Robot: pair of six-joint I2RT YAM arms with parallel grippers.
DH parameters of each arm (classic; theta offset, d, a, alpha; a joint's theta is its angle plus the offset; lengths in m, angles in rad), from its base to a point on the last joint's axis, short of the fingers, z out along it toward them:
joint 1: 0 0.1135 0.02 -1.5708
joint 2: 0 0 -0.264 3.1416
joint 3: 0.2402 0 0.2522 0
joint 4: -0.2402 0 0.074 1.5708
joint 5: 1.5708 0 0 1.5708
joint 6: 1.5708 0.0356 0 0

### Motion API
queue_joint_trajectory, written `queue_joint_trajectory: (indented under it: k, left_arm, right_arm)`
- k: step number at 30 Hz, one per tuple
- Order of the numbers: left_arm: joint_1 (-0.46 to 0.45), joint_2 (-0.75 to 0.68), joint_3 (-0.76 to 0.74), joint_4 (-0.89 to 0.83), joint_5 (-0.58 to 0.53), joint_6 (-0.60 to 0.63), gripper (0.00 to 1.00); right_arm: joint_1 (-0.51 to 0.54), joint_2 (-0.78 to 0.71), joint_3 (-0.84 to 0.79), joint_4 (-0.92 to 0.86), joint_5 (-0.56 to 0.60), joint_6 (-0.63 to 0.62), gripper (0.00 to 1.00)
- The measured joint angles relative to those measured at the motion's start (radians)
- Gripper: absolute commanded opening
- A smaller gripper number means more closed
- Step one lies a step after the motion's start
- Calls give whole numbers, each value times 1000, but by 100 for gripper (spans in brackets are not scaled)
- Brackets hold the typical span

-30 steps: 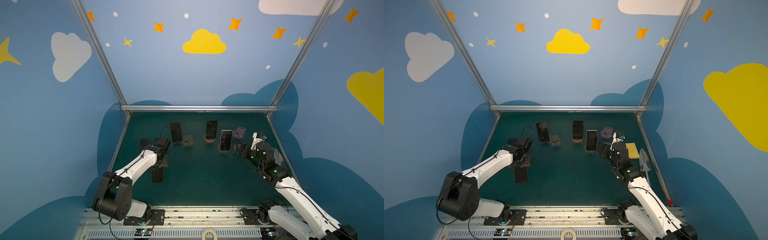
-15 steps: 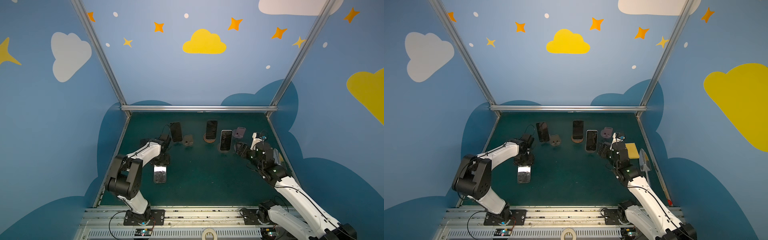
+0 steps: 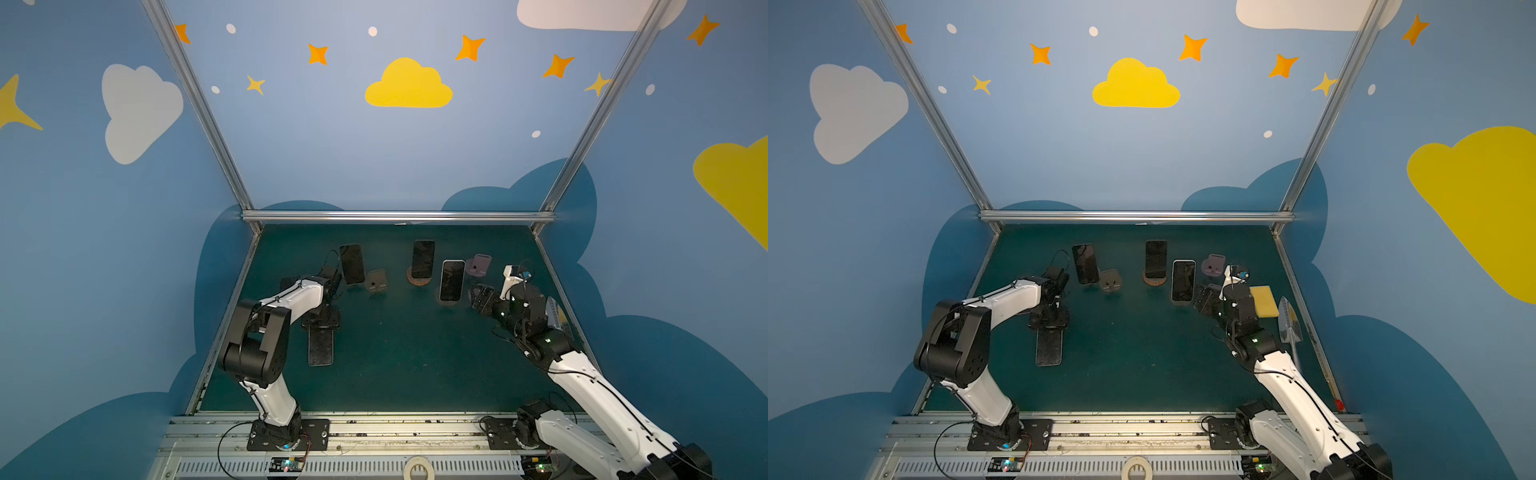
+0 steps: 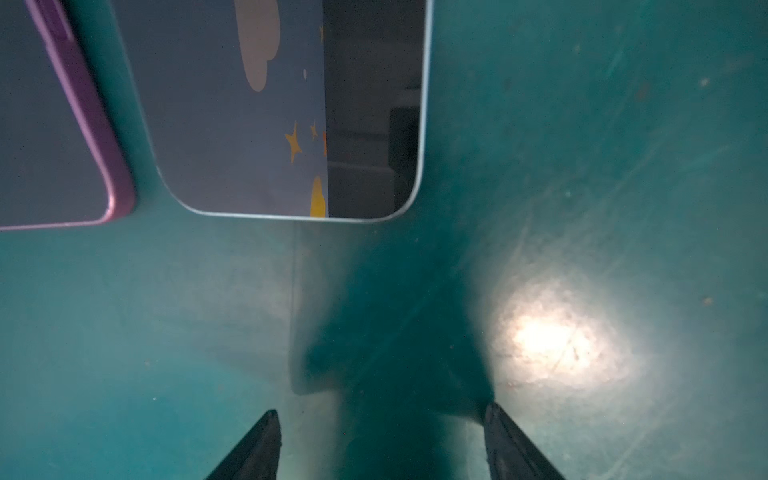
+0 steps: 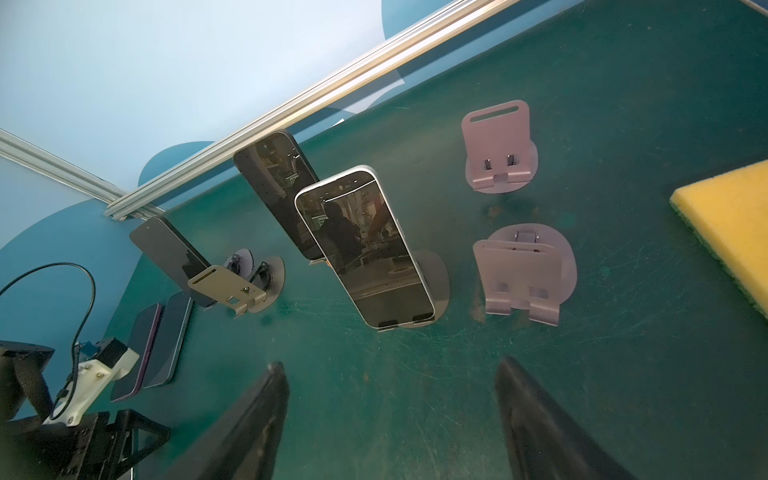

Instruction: Remove the phone from the phone stand

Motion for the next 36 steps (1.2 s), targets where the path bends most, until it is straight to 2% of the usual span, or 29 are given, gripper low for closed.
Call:
queue_joint_trajectory:
  k: [9,24,28,36]
  left_arm:
    - [-1,31,35,-36,0,-7,79]
    - [-2,43,58,-65,-5,-7,77]
    - [-9,-32,39,-55,-11,-15,80]
    - [-48,-340,117,-12,-2,-27,94]
  right_arm:
    - [0,0,0,3,0,0,79]
    - [0,0,0,3,1,-1,79]
    - [0,1,0,3,0,-1,79]
    - [0,39,0,12,-1,-6,80]
